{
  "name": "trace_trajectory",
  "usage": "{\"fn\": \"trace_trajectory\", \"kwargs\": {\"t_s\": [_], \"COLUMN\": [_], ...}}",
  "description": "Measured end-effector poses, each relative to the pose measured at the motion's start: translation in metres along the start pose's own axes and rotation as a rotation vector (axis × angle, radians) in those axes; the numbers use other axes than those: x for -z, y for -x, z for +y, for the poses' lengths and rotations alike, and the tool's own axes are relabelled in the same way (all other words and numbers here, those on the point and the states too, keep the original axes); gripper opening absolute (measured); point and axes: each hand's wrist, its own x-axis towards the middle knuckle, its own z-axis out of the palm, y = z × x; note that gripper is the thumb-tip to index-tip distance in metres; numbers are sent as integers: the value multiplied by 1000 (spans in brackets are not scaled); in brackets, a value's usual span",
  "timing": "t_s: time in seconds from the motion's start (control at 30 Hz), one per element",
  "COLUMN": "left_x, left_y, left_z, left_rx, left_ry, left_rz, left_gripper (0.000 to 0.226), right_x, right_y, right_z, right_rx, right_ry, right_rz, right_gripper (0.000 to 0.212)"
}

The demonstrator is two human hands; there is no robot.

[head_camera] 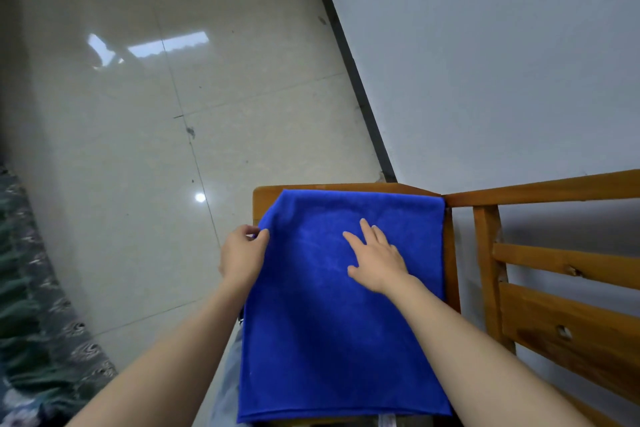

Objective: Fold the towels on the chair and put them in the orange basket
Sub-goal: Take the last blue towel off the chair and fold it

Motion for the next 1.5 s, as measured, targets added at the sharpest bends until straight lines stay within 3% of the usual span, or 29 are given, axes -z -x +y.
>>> {"fn": "trace_trajectory", "kwargs": {"t_s": [0.07, 0.13, 0.37, 0.47, 0.57, 0.63, 0.7, 0.8, 0.97, 1.03, 1.13, 1.27, 1.3, 1.37, 1.43, 1.5], "left_x": [-6, -14, -28, -20, -12, -9, -11, -11, -7, -4, 6, 24, 25, 21, 11, 0], "left_y": [14, 28, 22, 5, -9, -14, -7, 18, 19, 14, 3, -27, -30, -27, -12, 1], "left_z": [3, 5, 34, 47, 50, 48, 47, 53, 67, 68, 63, 62, 61, 52, 33, 6], "left_rx": [-42, -40, 364, 458, 496, 555, 603, 700, 757, 671, 399, 275, 214, 23, -264, -497], "left_ry": [150, 294, 807, 791, 721, 696, 685, 621, 649, 707, 651, 839, 823, 569, 66, -440], "left_rz": [-37, -83, -122, 4, 109, 129, 72, -148, -233, -109, 137, 207, 228, 230, 229, 131], "left_gripper": [6, 10, 15, 12, 27, 18, 8, 28, 23, 20, 22, 10, 17, 37, 42, 45], "right_x": [-6, -6, 6, 4, 2, 2, 1, -3, 1, -2, -7, -5, -4, -3, -4, -12], "right_y": [1, 1, 1, 2, 1, 1, 2, 3, 1, 2, 1, -1, -2, 0, 3, 12], "right_z": [3, 5, 5, 5, 8, 9, 10, 9, 12, 13, 13, 13, 13, 14, 15, 18], "right_rx": [-6, -5, -3, -5, -3, 2, 4, 7, 29, 34, 44, 47, 45, 43, 42, -12], "right_ry": [-8, -20, -79, -87, -96, -95, -90, -102, -105, -98, -88, -94, -104, -115, -98, -95], "right_rz": [-34, -53, -105, -101, -100, -95, -92, -90, -88, -82, -68, -86, -94, -91, -6, 189], "right_gripper": [69, 70, 68, 70, 70, 70, 70, 70, 70, 70, 72, 71, 70, 67, 62, 56]}}
